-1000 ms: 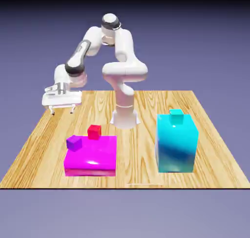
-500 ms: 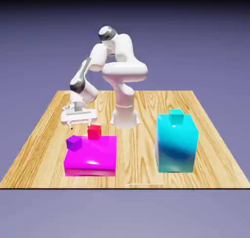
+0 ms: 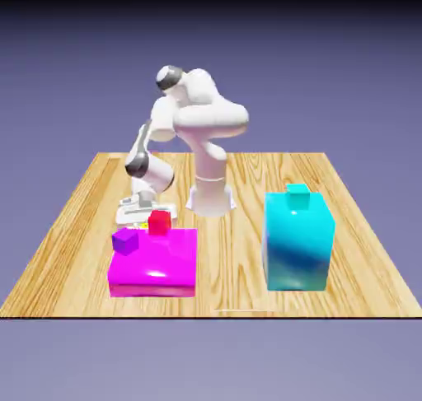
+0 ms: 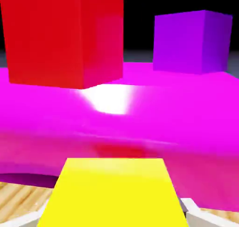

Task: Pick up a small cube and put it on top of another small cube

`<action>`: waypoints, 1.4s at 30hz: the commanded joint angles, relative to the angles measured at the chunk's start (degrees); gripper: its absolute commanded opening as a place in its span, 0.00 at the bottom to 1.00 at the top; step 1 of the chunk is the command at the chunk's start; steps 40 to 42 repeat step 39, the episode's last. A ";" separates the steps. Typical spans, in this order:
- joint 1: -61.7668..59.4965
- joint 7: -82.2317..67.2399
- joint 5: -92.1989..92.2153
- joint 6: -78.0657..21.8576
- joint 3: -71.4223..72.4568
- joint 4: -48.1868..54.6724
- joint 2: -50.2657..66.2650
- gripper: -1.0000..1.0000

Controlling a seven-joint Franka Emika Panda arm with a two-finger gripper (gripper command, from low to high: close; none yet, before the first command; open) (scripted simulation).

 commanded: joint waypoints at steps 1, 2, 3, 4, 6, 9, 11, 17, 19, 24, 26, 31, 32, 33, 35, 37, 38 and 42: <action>-2.08 0.39 0.08 -2.25 1.14 -0.54 2.05 0.00; -2.32 0.43 0.09 -2.52 1.27 -0.60 2.29 0.00; -2.32 0.43 0.09 -2.52 1.27 -0.60 2.29 0.00; -1.11 0.78 0.81 -2.72 3.34 -0.24 3.22 0.00; 1.30 1.48 2.24 -3.13 7.49 0.47 5.08 0.00; 3.78 4.93 2.34 -5.10 13.72 1.18 6.25 0.00; 4.19 9.91 0.13 -7.90 17.87 1.27 5.22 0.00; 4.49 24.86 -7.18 -16.31 28.96 1.27 1.39 0.00; 2.52 29.84 -11.15 -19.09 29.52 0.66 -1.66 0.00; -2.47 37.55 -18.73 -23.38 27.43 -0.86 -8.02 0.00; -0.39 37.26 -19.32 -21.05 25.93 -1.14 -8.01 0.00; 9.03 35.93 -21.99 -10.49 19.16 -2.41 -7.96 0.00; 9.03 35.93 -21.99 -10.49 19.16 -2.41 -7.96 1.00; 9.03 35.93 -21.99 -10.49 19.16 -2.41 -7.96 1.00; 4.88 36.52 -20.81 -15.14 22.14 -1.85 -7.98 1.00; 0.73 37.10 -19.64 -19.79 25.12 -1.29 -8.00 1.00; -1.34 37.39 -19.05 -22.11 26.62 -1.01 -8.01 1.00; -2.47 37.55 -18.73 -23.37 27.42 -0.86 -8.02 1.00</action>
